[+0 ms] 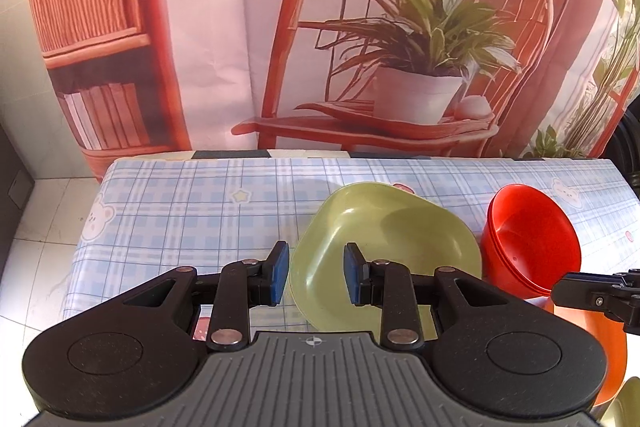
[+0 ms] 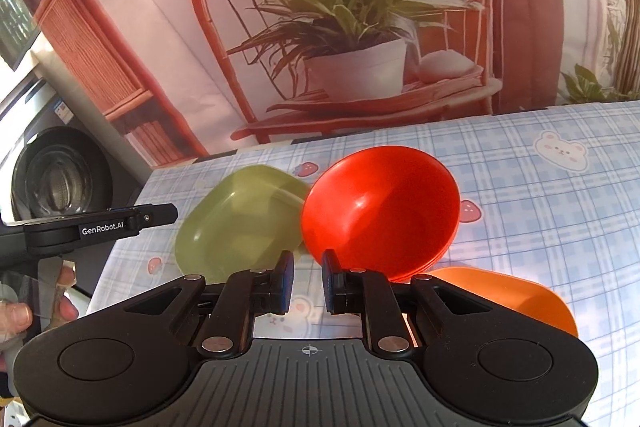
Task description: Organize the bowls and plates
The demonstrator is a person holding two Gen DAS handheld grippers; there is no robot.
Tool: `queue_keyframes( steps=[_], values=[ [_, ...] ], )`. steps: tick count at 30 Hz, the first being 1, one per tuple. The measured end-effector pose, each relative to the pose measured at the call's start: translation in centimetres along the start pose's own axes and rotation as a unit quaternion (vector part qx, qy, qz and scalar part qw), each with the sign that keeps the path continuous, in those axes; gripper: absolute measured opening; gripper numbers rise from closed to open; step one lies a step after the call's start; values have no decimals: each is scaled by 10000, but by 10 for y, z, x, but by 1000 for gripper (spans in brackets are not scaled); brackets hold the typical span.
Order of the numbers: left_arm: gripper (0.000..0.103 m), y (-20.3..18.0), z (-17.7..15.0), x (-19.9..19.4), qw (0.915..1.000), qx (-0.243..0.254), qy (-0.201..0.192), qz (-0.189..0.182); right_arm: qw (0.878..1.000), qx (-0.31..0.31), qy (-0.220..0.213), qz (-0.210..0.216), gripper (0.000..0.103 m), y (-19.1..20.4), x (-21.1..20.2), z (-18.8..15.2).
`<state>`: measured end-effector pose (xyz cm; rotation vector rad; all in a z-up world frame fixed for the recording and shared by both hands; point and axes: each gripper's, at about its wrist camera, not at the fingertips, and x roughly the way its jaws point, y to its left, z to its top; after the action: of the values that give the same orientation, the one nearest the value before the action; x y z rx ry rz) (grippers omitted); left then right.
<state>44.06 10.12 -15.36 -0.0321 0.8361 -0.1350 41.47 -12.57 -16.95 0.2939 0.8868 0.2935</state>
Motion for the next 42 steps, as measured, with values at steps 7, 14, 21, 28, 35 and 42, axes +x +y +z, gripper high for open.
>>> queue_keyframes(
  steps=[7,14,21,28,35,42],
  values=[
    [31,10,-9,29,9999,-133,18,-92,9996,71,283,4,16,24,33,-2],
    [31,15,-16,48,9992,-308,61,-251,9985,152,494,-177,21,35,59,-11],
    [12,19,-22,51,9997,-184,46,-135,9982,176,482,-307,21,36,68,-10],
    [9,22,-30,42,9997,-146,-5,-170,9982,250,445,-325,15,33,72,-15],
    [10,25,-46,18,9999,-101,86,-5,9989,165,378,-222,13,39,60,-27],
    [13,21,-68,-30,9998,48,30,176,9998,75,171,31,9,44,28,-42]
  ],
)
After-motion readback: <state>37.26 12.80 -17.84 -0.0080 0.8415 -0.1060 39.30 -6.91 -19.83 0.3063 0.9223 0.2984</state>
